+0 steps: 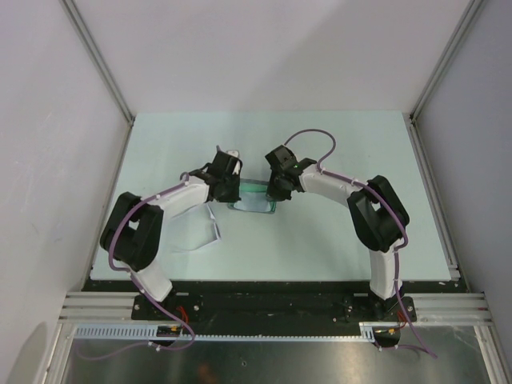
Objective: Organize the sunglasses
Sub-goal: Place the folded cleaning cloth in the sunglasses case.
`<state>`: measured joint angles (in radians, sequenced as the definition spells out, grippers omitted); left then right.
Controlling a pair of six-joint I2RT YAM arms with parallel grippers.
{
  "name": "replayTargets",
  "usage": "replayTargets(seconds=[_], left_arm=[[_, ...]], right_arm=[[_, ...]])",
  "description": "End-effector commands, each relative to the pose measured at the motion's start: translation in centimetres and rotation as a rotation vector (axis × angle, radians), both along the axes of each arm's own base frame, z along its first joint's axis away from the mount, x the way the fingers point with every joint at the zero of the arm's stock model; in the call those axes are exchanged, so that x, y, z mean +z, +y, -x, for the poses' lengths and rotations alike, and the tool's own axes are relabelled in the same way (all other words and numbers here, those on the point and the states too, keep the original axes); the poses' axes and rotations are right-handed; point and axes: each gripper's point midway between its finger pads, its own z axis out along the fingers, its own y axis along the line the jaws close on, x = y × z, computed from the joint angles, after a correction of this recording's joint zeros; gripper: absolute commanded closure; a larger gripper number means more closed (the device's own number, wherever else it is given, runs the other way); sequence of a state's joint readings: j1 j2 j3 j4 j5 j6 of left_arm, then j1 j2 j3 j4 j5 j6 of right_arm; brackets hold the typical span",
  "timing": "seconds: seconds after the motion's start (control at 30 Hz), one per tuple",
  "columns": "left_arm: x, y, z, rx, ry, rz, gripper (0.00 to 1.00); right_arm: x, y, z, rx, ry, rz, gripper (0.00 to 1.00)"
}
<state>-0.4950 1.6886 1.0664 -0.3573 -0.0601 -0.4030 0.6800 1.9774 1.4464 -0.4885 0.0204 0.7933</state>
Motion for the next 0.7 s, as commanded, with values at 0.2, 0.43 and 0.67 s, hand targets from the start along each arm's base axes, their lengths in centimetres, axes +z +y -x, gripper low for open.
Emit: replayTargets(seconds=[0.2, 0.43, 0.67], left_arm=[[2.4, -0.1, -2.2, 0.032, -0.08, 0.005, 0.99], [1.0, 0.0, -2.1, 0.028, -0.046, -0.009, 1.0], [-0.1, 0.0, -1.7, 0.032, -0.018, -0.018, 1.0]], right_arm=[[1.1, 0.8, -1.3, -0.022, -0.053, -0.008, 1.0], [0.2, 0.5, -1.1, -0.022, -0.038, 0.013, 1.0], [-0.2, 0.3, -1.0, -0.025, -0.029, 0.029, 1.0]])
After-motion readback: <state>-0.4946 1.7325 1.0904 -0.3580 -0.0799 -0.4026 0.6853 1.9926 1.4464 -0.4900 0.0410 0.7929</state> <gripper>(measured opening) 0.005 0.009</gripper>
